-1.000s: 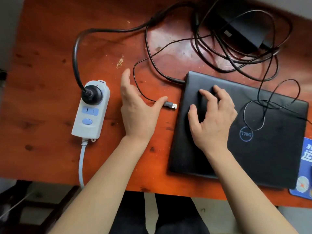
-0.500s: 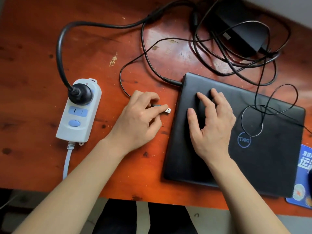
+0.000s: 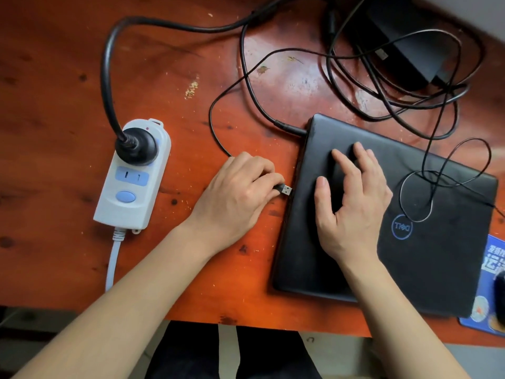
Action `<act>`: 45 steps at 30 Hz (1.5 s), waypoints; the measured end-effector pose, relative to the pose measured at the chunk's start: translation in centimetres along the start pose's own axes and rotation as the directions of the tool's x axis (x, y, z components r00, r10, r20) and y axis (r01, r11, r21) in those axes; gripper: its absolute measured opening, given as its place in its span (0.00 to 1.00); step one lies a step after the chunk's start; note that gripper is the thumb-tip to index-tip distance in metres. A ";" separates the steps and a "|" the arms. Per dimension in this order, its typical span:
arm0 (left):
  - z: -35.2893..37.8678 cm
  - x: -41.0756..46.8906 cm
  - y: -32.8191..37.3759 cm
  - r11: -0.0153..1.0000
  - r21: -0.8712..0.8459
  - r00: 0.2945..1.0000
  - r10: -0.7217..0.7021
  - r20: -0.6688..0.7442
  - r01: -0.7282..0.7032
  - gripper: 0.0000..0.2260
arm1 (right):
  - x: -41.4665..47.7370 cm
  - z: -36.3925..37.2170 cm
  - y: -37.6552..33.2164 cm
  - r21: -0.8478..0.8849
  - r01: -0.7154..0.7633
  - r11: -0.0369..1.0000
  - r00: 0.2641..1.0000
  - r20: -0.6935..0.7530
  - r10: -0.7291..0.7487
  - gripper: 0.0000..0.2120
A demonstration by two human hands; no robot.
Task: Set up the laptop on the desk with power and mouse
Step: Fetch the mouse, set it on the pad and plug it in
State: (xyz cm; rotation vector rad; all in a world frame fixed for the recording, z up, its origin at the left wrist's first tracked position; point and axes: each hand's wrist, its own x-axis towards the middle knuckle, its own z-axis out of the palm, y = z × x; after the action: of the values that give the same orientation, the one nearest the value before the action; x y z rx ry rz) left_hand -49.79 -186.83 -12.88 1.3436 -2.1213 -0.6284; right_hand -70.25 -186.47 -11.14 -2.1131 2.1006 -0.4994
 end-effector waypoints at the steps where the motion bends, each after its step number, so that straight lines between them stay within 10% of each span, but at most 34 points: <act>1: 0.0 -0.1 0.1 1.000 0.006 1.000 -0.003 -0.004 0.003 0.07 | 0.0 0.0 0.0 -0.001 -0.001 1.000 1.000 -0.001 0.001 0.22; 45: -0.2 -0.1 2.3 0.987 0.158 0.999 0.009 0.045 -0.016 0.06 | 0.0 0.1 -0.2 -0.031 0.009 0.999 1.000 -0.026 -0.010 0.22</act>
State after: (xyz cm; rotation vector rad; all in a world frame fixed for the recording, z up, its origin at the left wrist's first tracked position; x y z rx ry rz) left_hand -51.08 -185.87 -11.27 1.4110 -2.2540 -0.4968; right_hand -70.06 -186.48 -11.15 -2.1461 2.1265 -0.5021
